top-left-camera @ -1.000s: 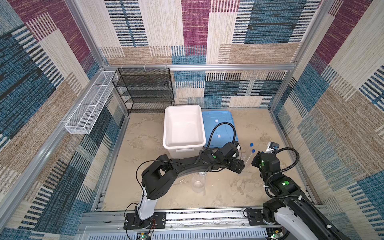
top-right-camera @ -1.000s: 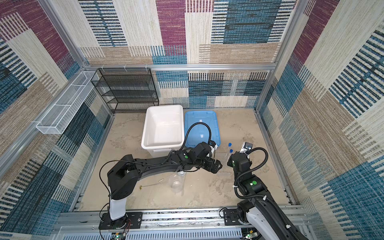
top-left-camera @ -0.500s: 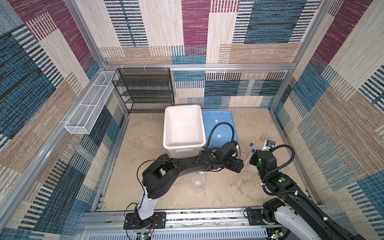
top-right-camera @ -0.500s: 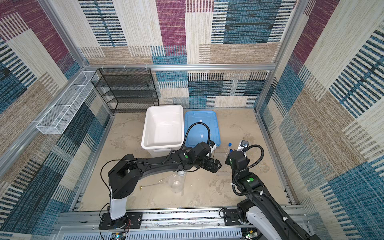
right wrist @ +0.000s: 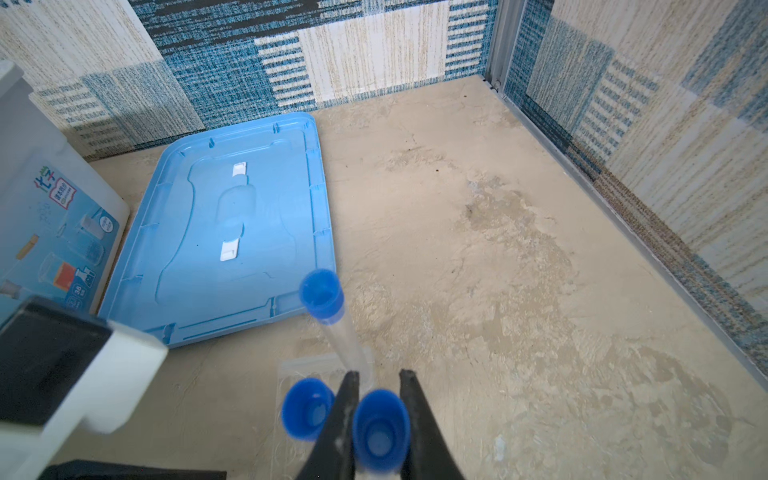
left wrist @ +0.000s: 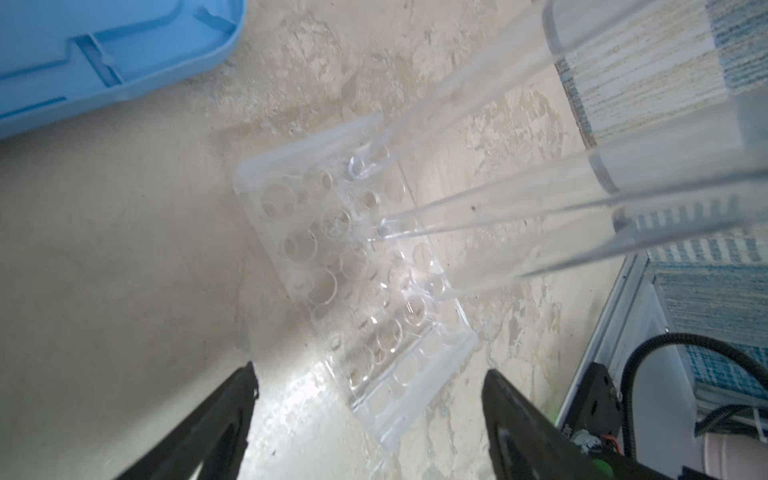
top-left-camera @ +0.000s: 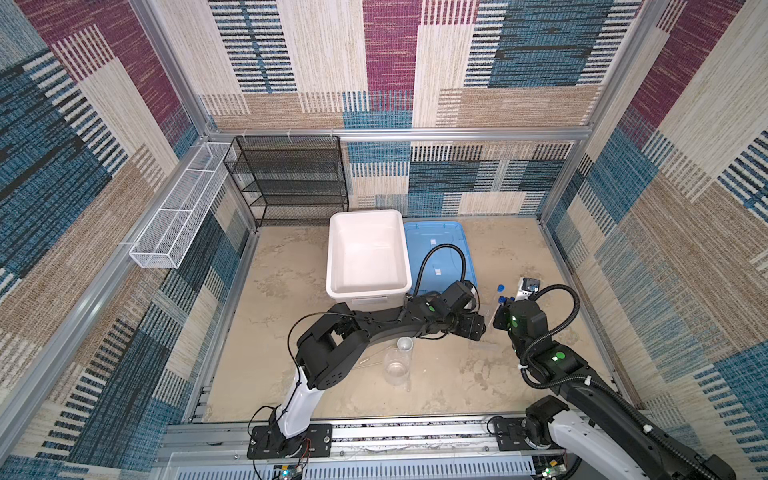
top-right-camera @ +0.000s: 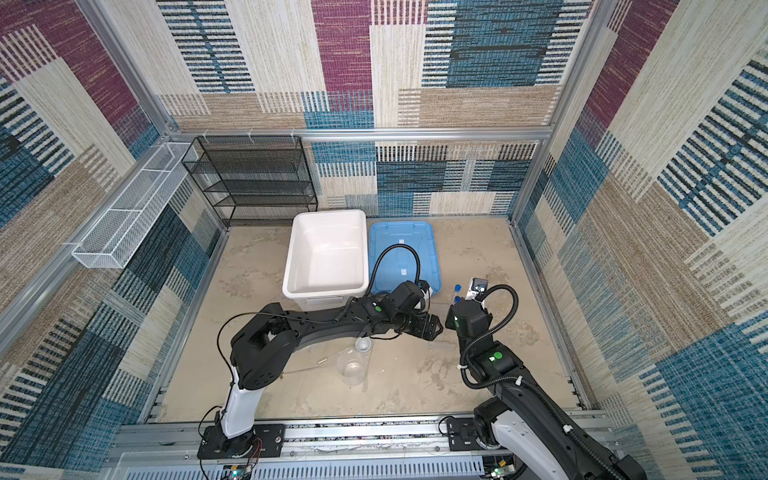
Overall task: Organize the chemistry lab equipment
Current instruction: 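Lower the tube with the right gripper into the clear rack beside the others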
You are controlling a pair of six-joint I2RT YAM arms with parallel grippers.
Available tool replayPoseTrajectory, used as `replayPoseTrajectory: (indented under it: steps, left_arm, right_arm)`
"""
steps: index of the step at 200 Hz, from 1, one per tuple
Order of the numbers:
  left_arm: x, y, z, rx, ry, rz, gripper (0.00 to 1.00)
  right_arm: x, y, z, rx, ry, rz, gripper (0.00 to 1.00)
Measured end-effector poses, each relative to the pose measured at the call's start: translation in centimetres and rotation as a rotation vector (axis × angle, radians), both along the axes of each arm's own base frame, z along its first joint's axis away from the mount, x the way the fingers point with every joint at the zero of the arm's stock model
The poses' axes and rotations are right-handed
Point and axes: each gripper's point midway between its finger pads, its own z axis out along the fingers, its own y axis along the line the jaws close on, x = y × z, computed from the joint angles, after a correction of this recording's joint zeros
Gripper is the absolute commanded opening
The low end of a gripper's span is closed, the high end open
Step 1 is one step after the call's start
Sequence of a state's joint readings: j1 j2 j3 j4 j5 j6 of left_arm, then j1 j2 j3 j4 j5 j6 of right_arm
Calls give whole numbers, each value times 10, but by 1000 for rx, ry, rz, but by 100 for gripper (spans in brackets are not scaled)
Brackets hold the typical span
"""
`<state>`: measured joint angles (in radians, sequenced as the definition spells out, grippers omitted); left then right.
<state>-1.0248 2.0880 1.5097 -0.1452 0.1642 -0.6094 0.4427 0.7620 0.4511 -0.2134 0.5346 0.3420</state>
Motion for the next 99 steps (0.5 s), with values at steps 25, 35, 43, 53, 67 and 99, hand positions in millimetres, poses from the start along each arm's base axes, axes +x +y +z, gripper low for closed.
replayPoseTrajectory:
  steps: [25, 35, 43, 53, 67, 99]
  left_arm:
    - [2, -4, -1, 3, 6, 3, 80]
    - [3, -4, -5, 13, 15, 7, 80]
    - [3, -4, -8, 19, 25, 8, 79]
    - [2, -4, -12, 27, 36, 7, 78]
    - [-2, -4, -16, 33, 56, -2, 78]
    - [-1, -3, -17, 31, 63, 1, 78]
  right_arm:
    - [0, 2, 1, -20, -7, 20, 12]
    - [0, 2, 1, -25, -11, 23, 12]
    - [0, 2, 2, -29, -19, 27, 13]
    - [-1, 2, 3, -36, -29, 33, 13]
    - [-3, 1, 4, -49, -41, 42, 12]
    - [-4, 2, 8, -67, -63, 61, 13]
